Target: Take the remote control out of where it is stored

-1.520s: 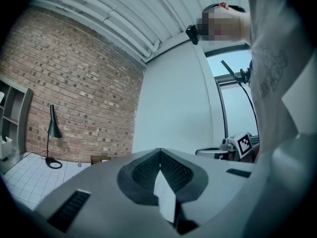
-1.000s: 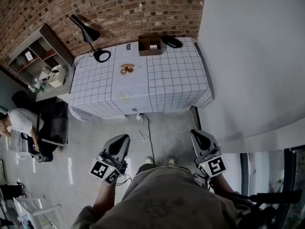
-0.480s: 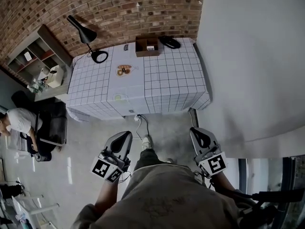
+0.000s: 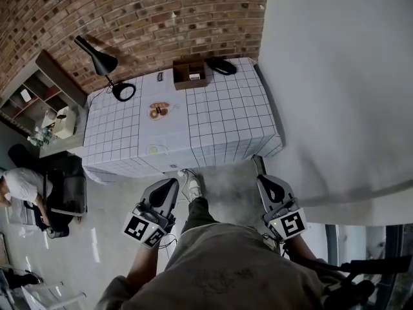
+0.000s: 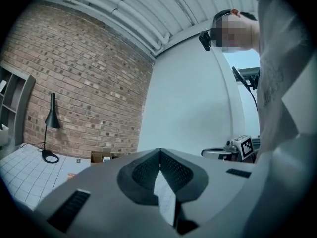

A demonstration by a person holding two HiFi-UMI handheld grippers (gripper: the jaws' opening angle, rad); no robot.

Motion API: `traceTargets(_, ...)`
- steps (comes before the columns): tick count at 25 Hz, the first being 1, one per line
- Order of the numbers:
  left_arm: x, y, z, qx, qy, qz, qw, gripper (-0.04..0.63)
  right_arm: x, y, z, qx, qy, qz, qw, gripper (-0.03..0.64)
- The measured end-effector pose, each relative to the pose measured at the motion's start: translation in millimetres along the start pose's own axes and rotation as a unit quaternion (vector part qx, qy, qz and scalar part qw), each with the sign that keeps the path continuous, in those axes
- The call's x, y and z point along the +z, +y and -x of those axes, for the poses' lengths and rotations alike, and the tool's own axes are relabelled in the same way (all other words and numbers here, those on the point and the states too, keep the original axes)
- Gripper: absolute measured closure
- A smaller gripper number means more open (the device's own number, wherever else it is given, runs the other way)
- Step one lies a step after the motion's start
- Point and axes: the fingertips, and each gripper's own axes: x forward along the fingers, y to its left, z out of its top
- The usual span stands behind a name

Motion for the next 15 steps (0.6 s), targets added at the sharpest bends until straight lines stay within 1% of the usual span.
traceTargets(4, 11.5, 27.8, -20.2, -0.017, -0.004, -0.005, 0.9998, 0.591, -0.3, -3.5, -34.1, -0.001, 0.009, 0.004, 1.0, 0.604)
traceTargets(8, 17.2, 60.1, -34.2, -0.028, 0.003, -0.017, 0.9995, 0.591, -0.6, -12.1, -68.6, -0.011, 0.016, -0.001, 1.0, 0.604)
traceTargets(11, 21.9, 87.5, -41.7, -0.026, 0.002, -0.013, 0.9996, 0.591, -1.9, -15.5, -94.6, -0.01, 0.027, 0.008, 1.0, 0.604)
traceTargets(15, 23.0, 123.2, -48.9, -0.022, 0.007, -0.001, 0.9997, 0.591, -1.3, -17.7, -128.2, -0.011, 0.038, 0.004, 0.999, 0.604)
